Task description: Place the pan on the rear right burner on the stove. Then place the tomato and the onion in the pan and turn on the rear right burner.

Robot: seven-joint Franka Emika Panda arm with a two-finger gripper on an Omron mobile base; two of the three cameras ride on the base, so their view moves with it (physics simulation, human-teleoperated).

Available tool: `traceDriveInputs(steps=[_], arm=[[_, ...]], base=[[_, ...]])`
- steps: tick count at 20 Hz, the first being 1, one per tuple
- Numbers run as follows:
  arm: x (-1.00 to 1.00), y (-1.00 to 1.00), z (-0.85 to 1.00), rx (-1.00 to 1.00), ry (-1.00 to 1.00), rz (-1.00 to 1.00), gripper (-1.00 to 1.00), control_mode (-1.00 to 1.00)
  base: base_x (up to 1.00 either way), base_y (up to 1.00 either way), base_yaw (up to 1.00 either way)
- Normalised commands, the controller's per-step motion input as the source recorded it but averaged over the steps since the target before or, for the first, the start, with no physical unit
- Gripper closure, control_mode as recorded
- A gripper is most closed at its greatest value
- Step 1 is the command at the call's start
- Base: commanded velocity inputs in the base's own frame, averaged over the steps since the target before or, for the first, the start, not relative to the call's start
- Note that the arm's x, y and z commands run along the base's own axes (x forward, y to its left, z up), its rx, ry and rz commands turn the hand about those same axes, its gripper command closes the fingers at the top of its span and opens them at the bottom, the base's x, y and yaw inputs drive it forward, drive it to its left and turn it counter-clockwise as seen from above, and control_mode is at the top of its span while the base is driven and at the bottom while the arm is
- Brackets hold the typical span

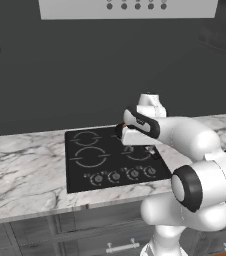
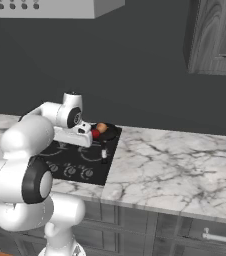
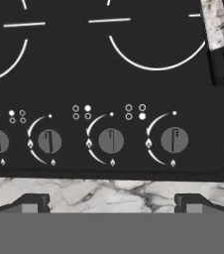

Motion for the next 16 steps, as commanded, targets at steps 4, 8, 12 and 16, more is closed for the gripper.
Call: traceDriveInputs(steps=[4,8,12,16], arm=[[0.00,0.00,-0.14,0.00,0.08,0.00,-1.00,-1.00],[0.00,0.00,-0.22,0.00,0.06,0.00,-1.00,-1.00],[0.00,0.03,-0.30,0.00,0.01,0.00,-1.00,-1.00],[0.00,0.03,-0.33,0.00,0.00,0.00,-1.00,-1.00]], base=[[0.00,0.00,0.00],[0.00,0.00,0.00],[0.00,0.00,0.00],[0.00,0.00,0.00]])
